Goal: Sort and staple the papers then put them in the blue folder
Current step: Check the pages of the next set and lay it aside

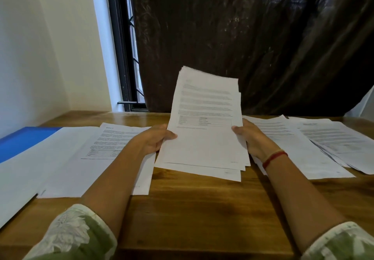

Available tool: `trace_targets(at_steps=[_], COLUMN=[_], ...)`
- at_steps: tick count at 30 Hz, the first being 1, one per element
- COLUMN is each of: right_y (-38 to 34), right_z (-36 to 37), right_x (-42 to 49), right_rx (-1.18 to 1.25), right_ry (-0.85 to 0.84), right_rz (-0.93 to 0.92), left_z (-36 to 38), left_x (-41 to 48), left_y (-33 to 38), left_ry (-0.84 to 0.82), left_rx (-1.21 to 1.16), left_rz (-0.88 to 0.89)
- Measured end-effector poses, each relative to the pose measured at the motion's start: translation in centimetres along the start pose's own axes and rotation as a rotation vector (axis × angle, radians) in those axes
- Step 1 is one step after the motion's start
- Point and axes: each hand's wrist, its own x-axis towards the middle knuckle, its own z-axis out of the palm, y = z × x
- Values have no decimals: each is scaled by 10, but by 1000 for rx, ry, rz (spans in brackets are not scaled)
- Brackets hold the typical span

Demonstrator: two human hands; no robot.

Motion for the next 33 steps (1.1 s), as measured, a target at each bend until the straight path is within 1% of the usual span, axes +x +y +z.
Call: trace_targets(at_steps=[3,5,8,10,11,12,14,16,18,20,22,24,26,28,33], right_y=[5,6,7,7,7,6,3,-6,-18,-29,-36,-37,-34,-31,-19], right_z=[6,11,16,16,15,15,15,18,20,23,28,35,42,46,46], right_x=[5,8,9,9,10,10,11,7,-2,-13,-22,-26,-25,-23,-17], right_rx=[-108,-146,-135,-113,-109,-103,-61,37,114,139,156,160,129,88,73], right_ry=[-22,-40,-96,-103,-83,-44,86,205,287,340,336,302,282,284,276], right_rz=[31,36,16,5,0,-7,-59,-169,-310,-467,-582,-615,-603,-552,-415], left_z=[-2,-5,-6,-4,-2,0,6,17,26,32,37,42,46,46,44], left_x=[-2,0,-1,-1,-1,0,-3,-12,-20,-26,-30,-31,-30,-26,-15], left_y=[3,1,0,2,3,5,12,21,30,36,38,38,34,29,19], left_ry=[118,150,224,244,262,280,349,428,492,568,602,601,588,581,552], left_rx=[-40,-66,-25,-8,-7,-2,10,-2,-21,-4,-7,-11,6,33,152], left_rz=[-25,-54,-91,-70,-30,24,201,433,669,852,952,964,924,874,725])
